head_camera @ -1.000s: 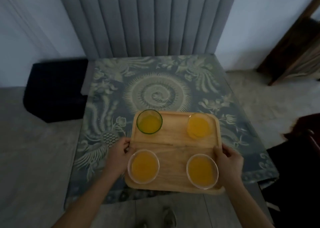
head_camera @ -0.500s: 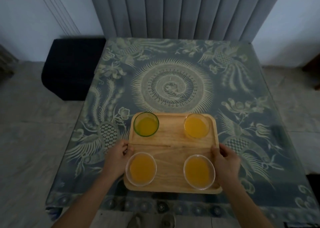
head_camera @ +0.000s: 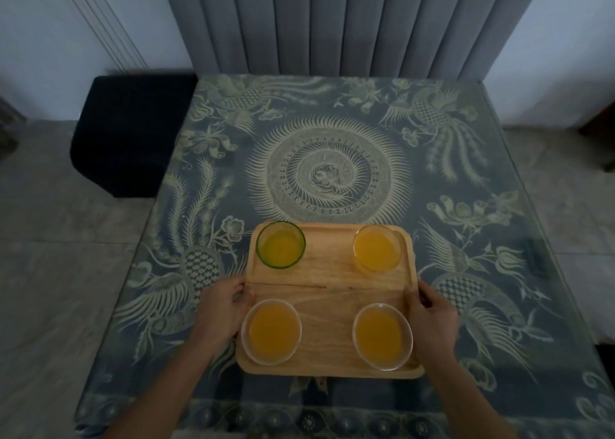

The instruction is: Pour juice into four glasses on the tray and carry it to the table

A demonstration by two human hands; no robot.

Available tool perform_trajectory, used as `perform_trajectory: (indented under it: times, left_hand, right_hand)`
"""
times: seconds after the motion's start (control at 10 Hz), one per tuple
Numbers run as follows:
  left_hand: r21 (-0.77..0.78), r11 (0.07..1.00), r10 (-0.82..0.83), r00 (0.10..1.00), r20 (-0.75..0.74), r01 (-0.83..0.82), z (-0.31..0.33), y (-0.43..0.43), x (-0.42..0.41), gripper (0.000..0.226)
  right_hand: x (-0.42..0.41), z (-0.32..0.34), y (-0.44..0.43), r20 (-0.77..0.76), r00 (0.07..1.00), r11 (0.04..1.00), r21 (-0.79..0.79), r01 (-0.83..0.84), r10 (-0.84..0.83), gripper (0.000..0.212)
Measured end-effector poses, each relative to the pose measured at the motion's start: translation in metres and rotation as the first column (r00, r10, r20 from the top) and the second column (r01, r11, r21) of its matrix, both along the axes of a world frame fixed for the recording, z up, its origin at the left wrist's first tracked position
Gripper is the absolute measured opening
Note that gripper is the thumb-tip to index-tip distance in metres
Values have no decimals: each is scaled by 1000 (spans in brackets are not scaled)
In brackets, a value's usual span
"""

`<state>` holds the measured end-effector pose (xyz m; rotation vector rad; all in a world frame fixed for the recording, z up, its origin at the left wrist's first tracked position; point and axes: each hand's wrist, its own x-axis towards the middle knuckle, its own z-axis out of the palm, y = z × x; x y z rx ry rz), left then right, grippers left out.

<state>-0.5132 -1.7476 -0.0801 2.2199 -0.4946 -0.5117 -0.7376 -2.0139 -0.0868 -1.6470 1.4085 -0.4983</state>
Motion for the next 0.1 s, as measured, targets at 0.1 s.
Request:
perform_trajectory:
  times: [0.1]
  left_hand:
    - [9,1000,10,1000,7,-10,3,-3,1,22]
  right_hand:
    - [3,-2,-2,-18,1000,1000,-1,9,-9,23]
